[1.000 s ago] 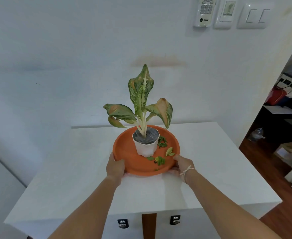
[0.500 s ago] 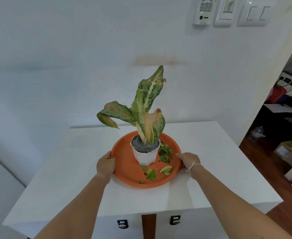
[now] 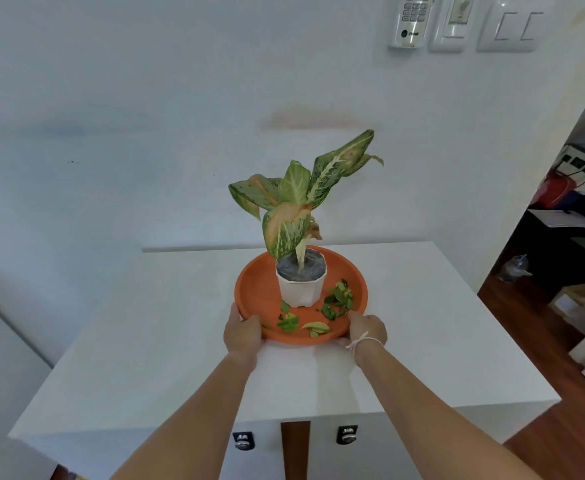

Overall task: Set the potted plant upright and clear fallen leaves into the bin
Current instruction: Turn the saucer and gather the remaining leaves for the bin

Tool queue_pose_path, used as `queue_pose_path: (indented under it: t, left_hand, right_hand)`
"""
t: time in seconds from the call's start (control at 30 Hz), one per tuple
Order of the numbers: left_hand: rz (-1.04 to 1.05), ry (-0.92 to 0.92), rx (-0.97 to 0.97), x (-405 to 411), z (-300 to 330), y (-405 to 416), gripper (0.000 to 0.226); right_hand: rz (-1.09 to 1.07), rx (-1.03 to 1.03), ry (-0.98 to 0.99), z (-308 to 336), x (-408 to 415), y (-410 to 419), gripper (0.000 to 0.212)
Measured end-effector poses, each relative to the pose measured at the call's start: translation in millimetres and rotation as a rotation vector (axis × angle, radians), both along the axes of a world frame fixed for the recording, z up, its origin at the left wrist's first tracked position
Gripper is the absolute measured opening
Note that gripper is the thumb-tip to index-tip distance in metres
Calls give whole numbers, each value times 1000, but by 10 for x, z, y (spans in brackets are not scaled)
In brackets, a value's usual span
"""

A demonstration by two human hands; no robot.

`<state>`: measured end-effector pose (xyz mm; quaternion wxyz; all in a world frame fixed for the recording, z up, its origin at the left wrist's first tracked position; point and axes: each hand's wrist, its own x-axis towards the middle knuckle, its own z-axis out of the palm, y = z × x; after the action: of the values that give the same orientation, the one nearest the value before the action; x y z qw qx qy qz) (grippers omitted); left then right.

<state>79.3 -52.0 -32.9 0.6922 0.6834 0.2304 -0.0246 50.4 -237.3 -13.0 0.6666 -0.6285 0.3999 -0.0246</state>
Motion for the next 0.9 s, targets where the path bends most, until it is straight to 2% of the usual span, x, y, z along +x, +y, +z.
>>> queue_pose_path:
  t: [0.17,0.3,0.5,0.53,0.6,0.67,0.77,0.9]
  left_hand:
    - [13,14,-9,15,40,3,64]
    - [-1,38,11,40,106,139,66]
    - [-56,77,44,114,105,268,67]
    - [-68,66,70,106,113,265,65]
    - [-99,10,202,92,140,256,52]
    - [-129,-42,441,94,158,268,42]
    - [-218,-114,838,80,171,269,47]
    - [-557,-288,1170,93,190,175,55]
  right_hand:
    - [25,56,-2,-62,-18,-48,18]
    - [96,-57,14,-264,71,-193,27]
    - [141,-235,16,27,-65,-101,12]
    - [144,-270,18,36,-55,-100,16]
    - [156,-401,20,48,-35,-108,39]
    - [242,-644,-3,61,-13,-112,60]
    - [517,-869,-47,99,28,-101,87]
    - [878,-1139,103,80,142,-62,108]
